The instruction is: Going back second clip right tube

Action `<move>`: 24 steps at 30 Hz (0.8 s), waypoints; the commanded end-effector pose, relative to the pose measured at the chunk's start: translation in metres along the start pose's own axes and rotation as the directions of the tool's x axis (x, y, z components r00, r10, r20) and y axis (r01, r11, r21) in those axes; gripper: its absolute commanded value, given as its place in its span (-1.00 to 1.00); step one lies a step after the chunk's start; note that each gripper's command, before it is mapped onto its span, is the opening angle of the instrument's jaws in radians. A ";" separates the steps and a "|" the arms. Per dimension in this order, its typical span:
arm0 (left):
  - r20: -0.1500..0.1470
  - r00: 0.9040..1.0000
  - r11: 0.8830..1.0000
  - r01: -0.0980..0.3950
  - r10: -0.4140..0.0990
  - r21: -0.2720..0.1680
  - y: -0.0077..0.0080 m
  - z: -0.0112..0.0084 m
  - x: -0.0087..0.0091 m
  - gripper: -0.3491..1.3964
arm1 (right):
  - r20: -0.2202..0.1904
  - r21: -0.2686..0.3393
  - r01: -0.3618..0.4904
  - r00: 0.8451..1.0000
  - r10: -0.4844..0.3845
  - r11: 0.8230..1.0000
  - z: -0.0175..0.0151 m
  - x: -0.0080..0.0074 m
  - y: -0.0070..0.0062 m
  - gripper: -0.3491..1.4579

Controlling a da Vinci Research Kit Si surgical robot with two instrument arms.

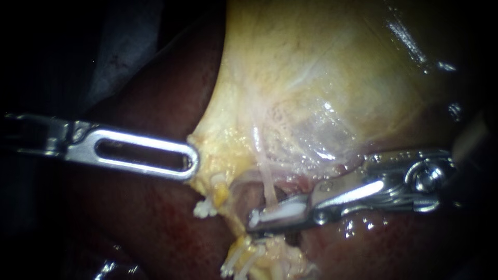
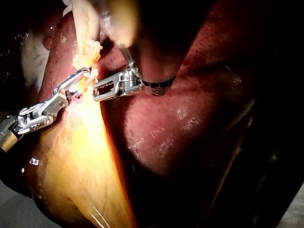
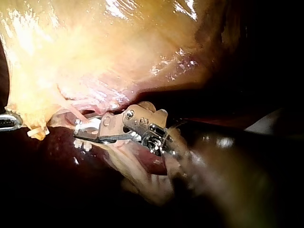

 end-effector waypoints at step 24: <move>0.000 1.000 1.000 0.000 0.000 -0.001 -0.0002 0.0000 0.0000 -1.00 | -0.023 0.023 0.100 0.995 -0.099 0.995 0.0005 0.0000 -0.0002 -0.15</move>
